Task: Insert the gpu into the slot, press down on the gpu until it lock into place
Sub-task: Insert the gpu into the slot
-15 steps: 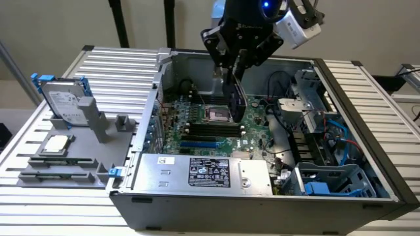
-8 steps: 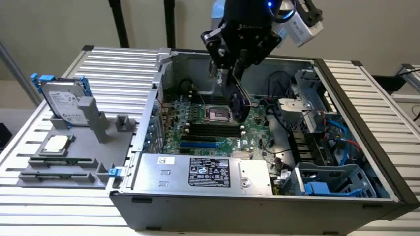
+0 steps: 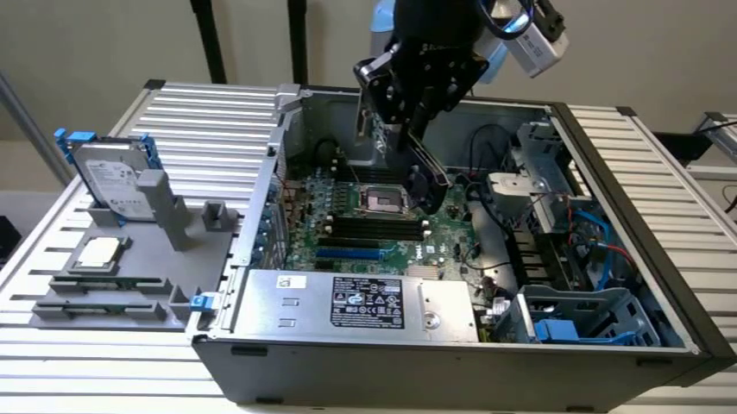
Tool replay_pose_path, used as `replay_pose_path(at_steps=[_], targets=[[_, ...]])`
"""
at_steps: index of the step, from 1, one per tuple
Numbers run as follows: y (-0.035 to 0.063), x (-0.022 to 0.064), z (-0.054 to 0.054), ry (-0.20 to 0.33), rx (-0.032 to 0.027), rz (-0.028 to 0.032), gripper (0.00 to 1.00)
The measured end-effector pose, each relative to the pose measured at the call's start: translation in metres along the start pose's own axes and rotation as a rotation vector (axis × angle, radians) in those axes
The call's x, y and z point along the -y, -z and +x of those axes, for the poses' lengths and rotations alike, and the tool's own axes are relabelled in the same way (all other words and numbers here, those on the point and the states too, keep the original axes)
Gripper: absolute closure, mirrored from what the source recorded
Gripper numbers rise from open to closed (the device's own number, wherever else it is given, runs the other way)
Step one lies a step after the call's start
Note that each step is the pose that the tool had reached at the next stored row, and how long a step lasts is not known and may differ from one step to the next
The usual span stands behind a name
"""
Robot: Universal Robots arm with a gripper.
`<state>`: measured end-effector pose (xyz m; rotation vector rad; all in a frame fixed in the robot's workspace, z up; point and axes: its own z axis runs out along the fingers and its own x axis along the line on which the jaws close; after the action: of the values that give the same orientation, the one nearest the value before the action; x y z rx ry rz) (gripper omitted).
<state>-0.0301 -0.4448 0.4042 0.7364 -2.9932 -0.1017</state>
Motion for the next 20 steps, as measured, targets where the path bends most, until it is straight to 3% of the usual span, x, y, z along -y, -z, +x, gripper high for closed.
replay_pose_path(at_steps=[20], targets=[[0.0,0.0,0.0,0.363,-0.0274,0.0151,0.74]])
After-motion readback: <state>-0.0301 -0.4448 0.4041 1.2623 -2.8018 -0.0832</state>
